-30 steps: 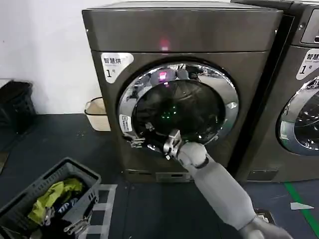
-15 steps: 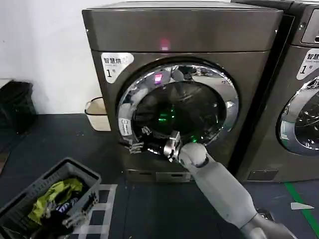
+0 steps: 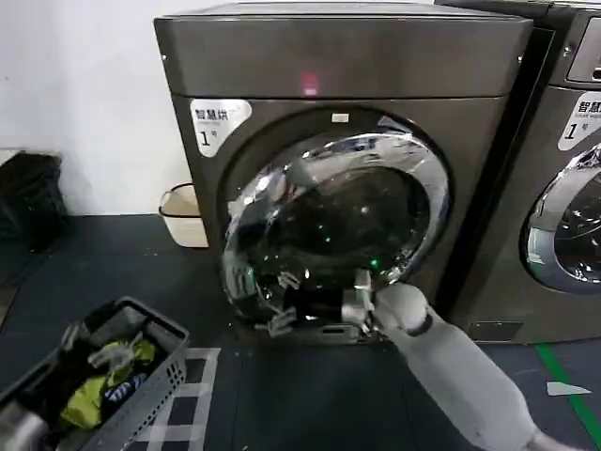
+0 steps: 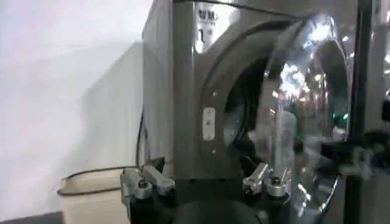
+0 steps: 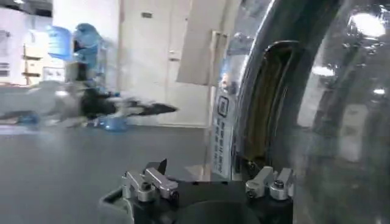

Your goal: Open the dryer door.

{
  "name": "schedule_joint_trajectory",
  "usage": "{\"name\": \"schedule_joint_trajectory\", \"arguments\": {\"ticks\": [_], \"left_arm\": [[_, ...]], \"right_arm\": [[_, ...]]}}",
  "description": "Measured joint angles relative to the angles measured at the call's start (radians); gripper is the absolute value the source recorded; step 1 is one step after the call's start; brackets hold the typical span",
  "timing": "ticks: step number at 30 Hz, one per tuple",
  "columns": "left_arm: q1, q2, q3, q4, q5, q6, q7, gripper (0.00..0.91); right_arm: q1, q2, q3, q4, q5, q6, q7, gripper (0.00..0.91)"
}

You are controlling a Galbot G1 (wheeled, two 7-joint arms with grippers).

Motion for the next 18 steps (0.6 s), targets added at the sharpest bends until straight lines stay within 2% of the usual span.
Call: {"name": "schedule_joint_trajectory", "arguments": {"ticks": [7, 11, 18], "left_arm": [[-0.177, 0.145, 0.164, 0.124, -0.133, -0.002, 0.008, 0.907], [-0.300, 0.209, 0.290, 0.206, -0.185, -0.015, 0.023, 0.907], [-0.487, 0.280, 0.536, 0.320, -0.246, -0.100, 0.055, 0.907]], "right_arm": [[-0.092, -0.067, 0.070, 0.068, 0.011, 0.022, -0.095, 0.907], [-0.131, -0.102, 0.103, 0.095, 0.045, 0.025, -0.136, 0.907], [-0.190, -0.153, 0.168, 0.129, 0.067, 0.033, -0.222, 0.907]]}}
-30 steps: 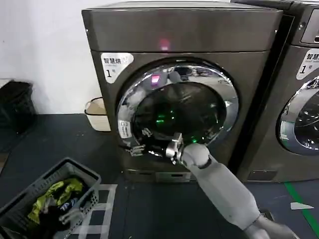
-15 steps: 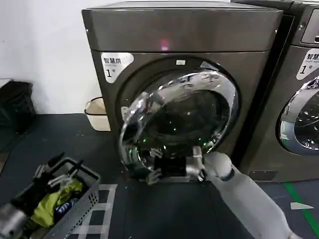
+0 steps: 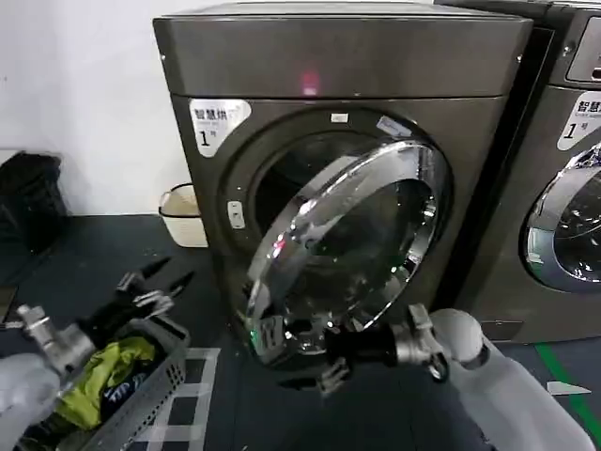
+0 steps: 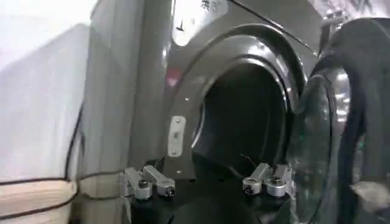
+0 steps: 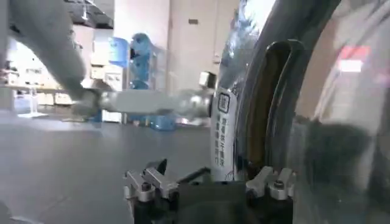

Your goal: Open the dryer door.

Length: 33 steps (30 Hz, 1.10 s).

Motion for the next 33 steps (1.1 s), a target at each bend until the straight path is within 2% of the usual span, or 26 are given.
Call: {"name": "schedule_joint_trajectory", "arguments": {"ticks": [5, 9, 14, 19, 25, 30, 33], "left_arm": [[-0.197, -0.006, 0.226, 0.093, -0.015, -0.032, 0.040, 0.907], [-0.337, -0.031, 0.388, 0.152, 0.006, -0.040, 0.057, 0.907], [-0.444, -0.072, 0.533, 0.172, 0.009, -0.051, 0.075, 0.907], [-0.512, -0.106, 0.630, 0.167, 0.013, -0.050, 0.089, 0.907], [-0.566, -0.151, 0.720, 0.145, 0.039, -0.048, 0.106, 0.907], [-0.596, -0.179, 0.781, 0.115, 0.089, -0.058, 0.102, 0.907], [-0.603, -0.175, 0.812, 0.087, 0.079, -0.057, 0.085, 0.907]], "right_arm": [[-0.059, -0.024, 0.063, 0.004, 0.003, 0.040, -0.068, 0.907], [-0.119, -0.041, 0.133, 0.020, 0.020, 0.048, -0.079, 0.907], [-0.212, -0.037, 0.268, 0.006, 0.038, 0.067, -0.095, 0.907], [-0.333, -0.019, 0.474, -0.006, 0.048, 0.064, -0.099, 0.907], [-0.448, 0.042, 0.749, 0.011, 0.032, 0.022, -0.006, 0.907], [-0.521, 0.130, 0.961, 0.063, 0.044, 0.048, 0.177, 0.907], [-0.565, 0.185, 1.065, 0.116, 0.013, 0.077, 0.300, 0.907]]}}
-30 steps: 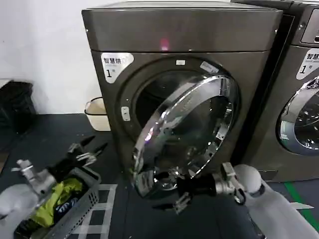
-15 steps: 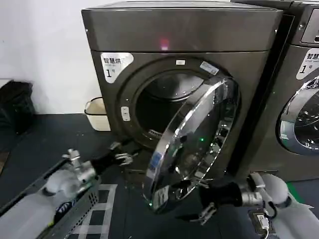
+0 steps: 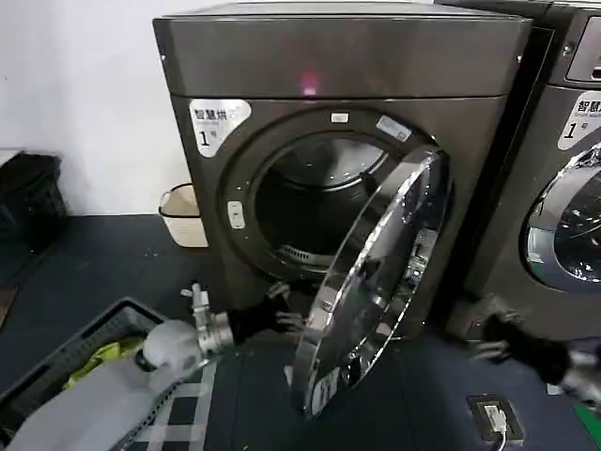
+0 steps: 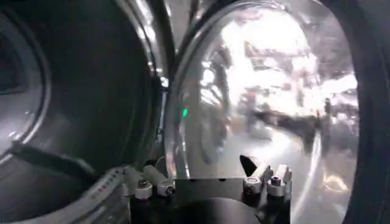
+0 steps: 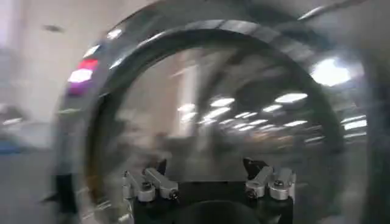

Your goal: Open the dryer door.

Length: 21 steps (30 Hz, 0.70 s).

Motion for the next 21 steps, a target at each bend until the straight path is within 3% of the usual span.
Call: {"name": "schedule_joint_trajectory", "arguments": {"ticks": [5, 9, 14, 17, 21], "left_arm": [[-0.005, -0.006, 0.048, -0.060, 0.002, 0.000, -0.033, 0.907], [-0.016, -0.028, 0.090, -0.101, 0.002, 0.004, -0.092, 0.907], [-0.049, -0.077, 0.153, -0.126, 0.014, 0.013, -0.160, 0.907], [-0.077, -0.123, 0.190, -0.116, 0.026, 0.011, -0.181, 0.907], [-0.124, -0.194, 0.251, -0.087, 0.042, -0.003, -0.197, 0.907]], "right_arm": [[-0.072, 0.087, 0.140, 0.089, -0.060, -0.041, 0.235, 0.907], [-0.122, 0.147, 0.235, 0.154, -0.106, -0.138, 0.461, 0.907], [-0.173, 0.186, 0.369, 0.203, -0.151, -0.218, 0.663, 0.907], [-0.202, 0.191, 0.457, 0.210, -0.152, -0.289, 0.745, 0.907], [-0.242, 0.210, 0.582, 0.219, -0.158, -0.331, 0.796, 0.907]]}}
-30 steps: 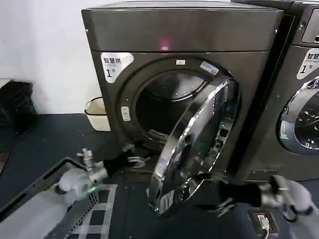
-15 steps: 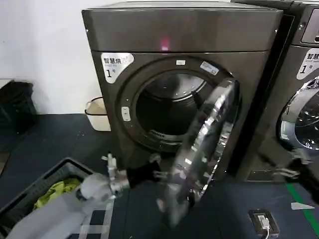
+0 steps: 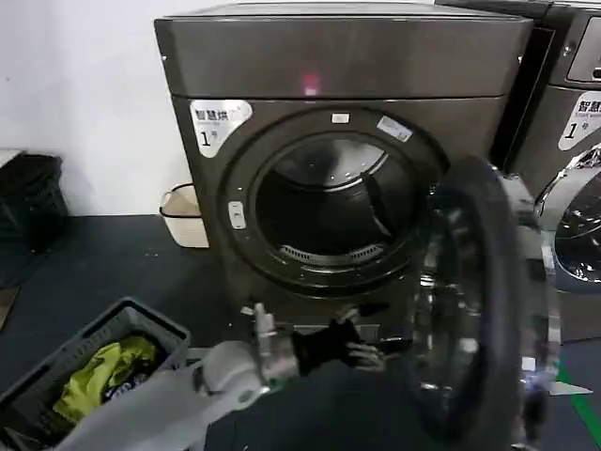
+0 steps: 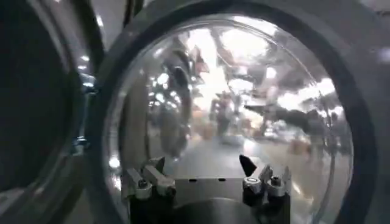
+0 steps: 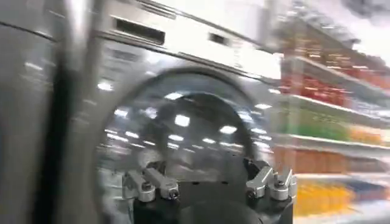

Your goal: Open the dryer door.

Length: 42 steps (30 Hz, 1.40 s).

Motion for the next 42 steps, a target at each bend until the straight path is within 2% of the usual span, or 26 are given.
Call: {"name": "schedule_joint_trajectory", "arguments": {"ticks": [14, 24, 42], "left_arm": [[-0.128, -0.261, 0.154, 0.183, 0.063, -0.009, -0.039, 0.907], [-0.161, -0.430, 0.158, 0.327, 0.099, -0.014, -0.079, 0.907], [-0.198, -0.631, 0.138, 0.534, 0.189, -0.074, -0.191, 0.907]], "right_arm": [[-0.055, 0.023, 0.262, 0.013, -0.116, -0.022, 0.078, 0.907], [-0.076, 0.001, 0.374, -0.014, -0.119, 0.010, 0.080, 0.907], [-0.084, -0.021, 0.404, -0.043, -0.115, 0.024, 0.077, 0.907]]}}
